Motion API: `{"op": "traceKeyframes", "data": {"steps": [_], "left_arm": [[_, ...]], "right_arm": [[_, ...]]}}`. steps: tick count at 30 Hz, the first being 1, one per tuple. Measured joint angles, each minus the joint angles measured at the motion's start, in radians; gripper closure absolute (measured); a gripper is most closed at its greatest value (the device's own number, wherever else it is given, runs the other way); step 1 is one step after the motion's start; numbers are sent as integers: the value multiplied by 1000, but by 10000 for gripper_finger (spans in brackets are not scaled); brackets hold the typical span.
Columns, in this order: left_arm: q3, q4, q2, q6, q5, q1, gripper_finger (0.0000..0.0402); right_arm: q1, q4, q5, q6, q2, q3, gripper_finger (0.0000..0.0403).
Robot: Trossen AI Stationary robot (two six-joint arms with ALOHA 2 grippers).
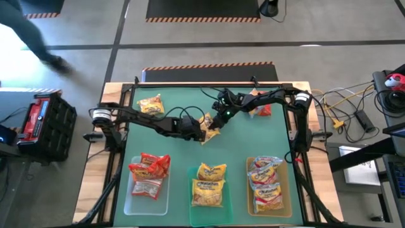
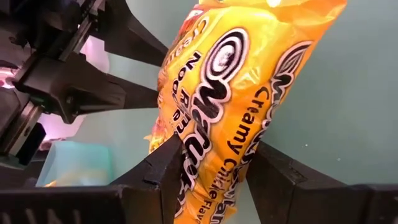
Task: Sort Maruchan noodles
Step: Put the yellow noodle pack into green bin
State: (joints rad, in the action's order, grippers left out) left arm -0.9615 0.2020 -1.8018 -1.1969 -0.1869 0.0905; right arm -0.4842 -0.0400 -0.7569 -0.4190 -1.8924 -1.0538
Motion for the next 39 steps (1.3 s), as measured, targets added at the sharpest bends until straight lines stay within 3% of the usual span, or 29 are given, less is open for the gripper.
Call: {"op": "traceKeyframes", "data": {"steps": [18, 33, 39], "left_arm": [[-3, 3, 87, -3, -99, -1, 239], [-4, 211, 110, -92, -120, -6, 239], [-4, 271, 110, -137, -140, -6, 239]], "right_arm": [[-7, 6, -13, 17, 5, 0, 260], [-7, 122, -53, 44, 72, 1, 261], [-7, 205, -52, 101, 147, 1, 283]]}}
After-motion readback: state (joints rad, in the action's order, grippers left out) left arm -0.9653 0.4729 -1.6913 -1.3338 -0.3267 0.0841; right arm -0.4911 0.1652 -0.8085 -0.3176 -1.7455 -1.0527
